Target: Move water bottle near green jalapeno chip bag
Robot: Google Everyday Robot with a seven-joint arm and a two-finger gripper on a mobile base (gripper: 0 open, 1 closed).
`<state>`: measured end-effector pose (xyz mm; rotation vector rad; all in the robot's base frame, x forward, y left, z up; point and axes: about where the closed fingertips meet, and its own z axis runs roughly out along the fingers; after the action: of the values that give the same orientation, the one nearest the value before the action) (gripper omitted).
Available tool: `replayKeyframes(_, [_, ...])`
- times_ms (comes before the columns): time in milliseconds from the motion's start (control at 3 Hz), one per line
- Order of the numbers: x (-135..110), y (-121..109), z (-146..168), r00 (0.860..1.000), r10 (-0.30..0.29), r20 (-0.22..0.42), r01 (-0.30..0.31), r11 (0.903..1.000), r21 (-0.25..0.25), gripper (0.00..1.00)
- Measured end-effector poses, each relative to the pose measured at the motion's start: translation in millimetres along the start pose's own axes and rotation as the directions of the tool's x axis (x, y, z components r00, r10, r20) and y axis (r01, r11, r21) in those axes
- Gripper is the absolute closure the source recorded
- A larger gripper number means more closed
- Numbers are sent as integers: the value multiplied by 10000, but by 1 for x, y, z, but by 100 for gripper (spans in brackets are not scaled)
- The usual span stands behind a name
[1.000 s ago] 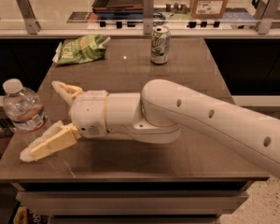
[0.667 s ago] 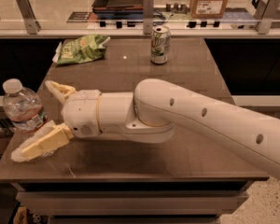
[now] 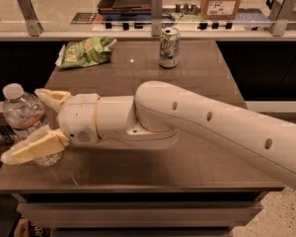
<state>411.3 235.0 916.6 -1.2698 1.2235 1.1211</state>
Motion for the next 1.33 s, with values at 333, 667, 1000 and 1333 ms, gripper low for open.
replayKeyframes(333, [-1,2,1,10000,-25,-5,25,10000,-32,37])
replayKeyframes(667, [-2,3,3,10000,-53,-10,53,10000,-66,61])
replayKeyframes(1000, [-3,5,4,10000,-81,-15,81,9999,-100,83])
replayKeyframes(1333, [-5,7,6,9999,-110,-20,110,9998,-134,100])
